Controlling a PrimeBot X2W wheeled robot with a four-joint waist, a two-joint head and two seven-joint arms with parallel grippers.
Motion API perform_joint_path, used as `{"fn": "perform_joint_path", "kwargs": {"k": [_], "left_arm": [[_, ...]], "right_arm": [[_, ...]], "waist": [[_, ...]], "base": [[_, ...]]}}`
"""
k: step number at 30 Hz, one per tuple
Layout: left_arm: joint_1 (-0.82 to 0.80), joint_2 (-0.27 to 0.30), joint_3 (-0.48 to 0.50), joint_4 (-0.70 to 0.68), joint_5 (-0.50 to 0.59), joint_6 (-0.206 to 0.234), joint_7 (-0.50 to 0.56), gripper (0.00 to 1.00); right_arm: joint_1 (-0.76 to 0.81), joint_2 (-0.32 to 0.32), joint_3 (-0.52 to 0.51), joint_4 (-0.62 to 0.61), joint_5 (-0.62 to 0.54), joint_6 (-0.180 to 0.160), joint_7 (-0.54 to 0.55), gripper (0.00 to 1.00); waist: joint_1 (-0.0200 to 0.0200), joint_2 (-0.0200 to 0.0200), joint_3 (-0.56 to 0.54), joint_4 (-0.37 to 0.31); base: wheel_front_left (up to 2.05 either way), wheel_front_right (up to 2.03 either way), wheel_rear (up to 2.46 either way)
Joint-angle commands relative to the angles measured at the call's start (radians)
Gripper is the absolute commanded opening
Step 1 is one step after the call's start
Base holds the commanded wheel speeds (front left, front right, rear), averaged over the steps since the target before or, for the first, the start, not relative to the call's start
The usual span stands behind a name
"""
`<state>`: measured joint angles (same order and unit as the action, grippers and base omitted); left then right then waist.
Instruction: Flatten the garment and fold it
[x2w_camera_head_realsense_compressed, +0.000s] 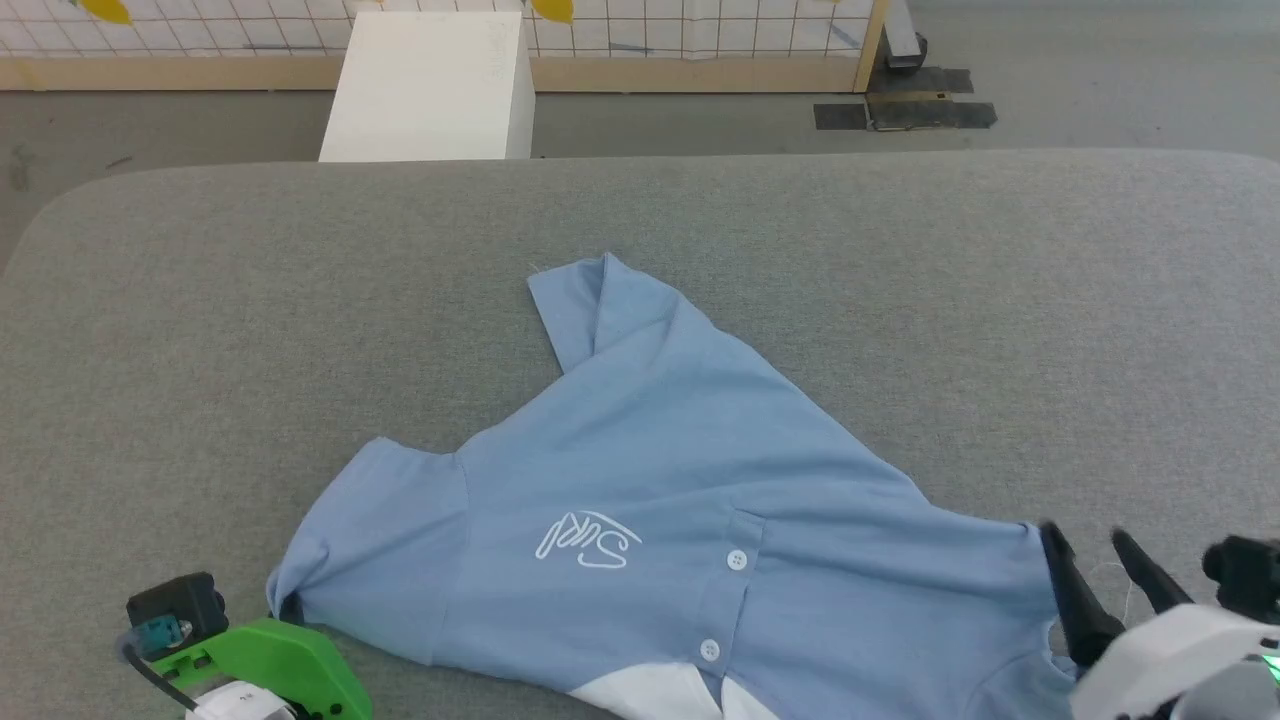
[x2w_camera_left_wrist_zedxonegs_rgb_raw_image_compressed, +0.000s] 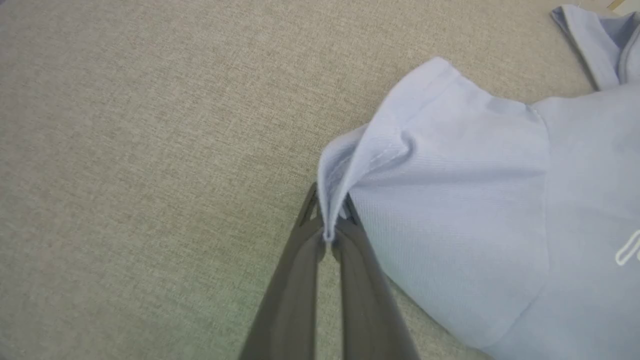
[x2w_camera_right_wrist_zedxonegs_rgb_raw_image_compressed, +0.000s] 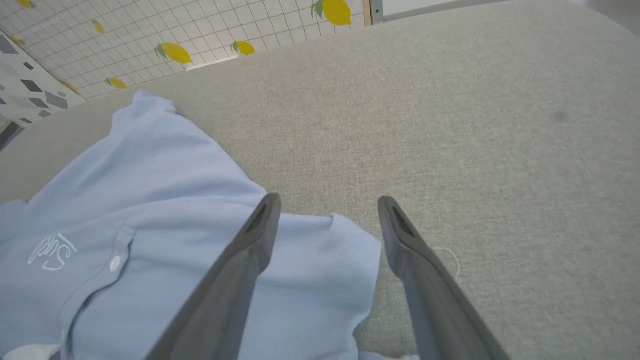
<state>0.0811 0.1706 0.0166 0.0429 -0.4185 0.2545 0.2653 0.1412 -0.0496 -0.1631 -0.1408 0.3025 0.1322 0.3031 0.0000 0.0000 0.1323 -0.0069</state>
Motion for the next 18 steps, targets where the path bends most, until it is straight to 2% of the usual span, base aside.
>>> {"fn": "perform_joint_path", "kwargs": {"k": [1, 8, 15, 16, 17, 18], "left_arm": [[0.014, -0.004, -0.001, 0.001, -0.008, -0.007, -0.011, 0.0], [0.011, -0.02, -0.014, 0.006, -0.019, -0.014, -0.026, 0.0], [-0.026, -0.024, -0.033, 0.014, -0.022, -0.027, -0.037, 0.0], [-0.03, -0.026, -0.038, 0.016, -0.022, -0.03, -0.038, 0.0], [-0.037, -0.027, -0.044, 0.019, -0.021, -0.034, -0.039, 0.0], [-0.042, -0.028, -0.049, 0.021, -0.021, -0.038, -0.04, 0.0]], "right_arm": [[0.027, -0.001, -0.015, -0.018, 0.002, -0.002, 0.043, 1.0], [0.039, -0.001, -0.053, -0.031, 0.056, -0.002, 0.238, 1.0], [-0.129, -0.001, -0.018, 0.156, 0.043, -0.002, 0.373, 1.0], [-0.151, -0.001, -0.007, 0.182, 0.044, -0.002, 0.393, 0.65], [-0.179, -0.001, -0.004, 0.209, 0.041, -0.002, 0.408, 0.17], [-0.203, -0.001, -0.004, 0.226, 0.033, -0.002, 0.413, 0.0]], "waist": [[0.0, 0.0, 0.0, 0.004], [0.0, 0.0, 0.015, 0.0], [0.0, 0.0, 0.047, 0.016], [0.0, 0.0, 0.052, 0.021], [0.0, 0.0, 0.057, 0.029], [0.0, 0.0, 0.06, 0.036]], "base": [[0.0, 0.0, 0.0], [0.0, 0.0, 0.0], [0.0, 0.0, 0.0], [0.0, 0.0, 0.0], [0.0, 0.0, 0.0], [0.0, 0.0, 0.0]]}}
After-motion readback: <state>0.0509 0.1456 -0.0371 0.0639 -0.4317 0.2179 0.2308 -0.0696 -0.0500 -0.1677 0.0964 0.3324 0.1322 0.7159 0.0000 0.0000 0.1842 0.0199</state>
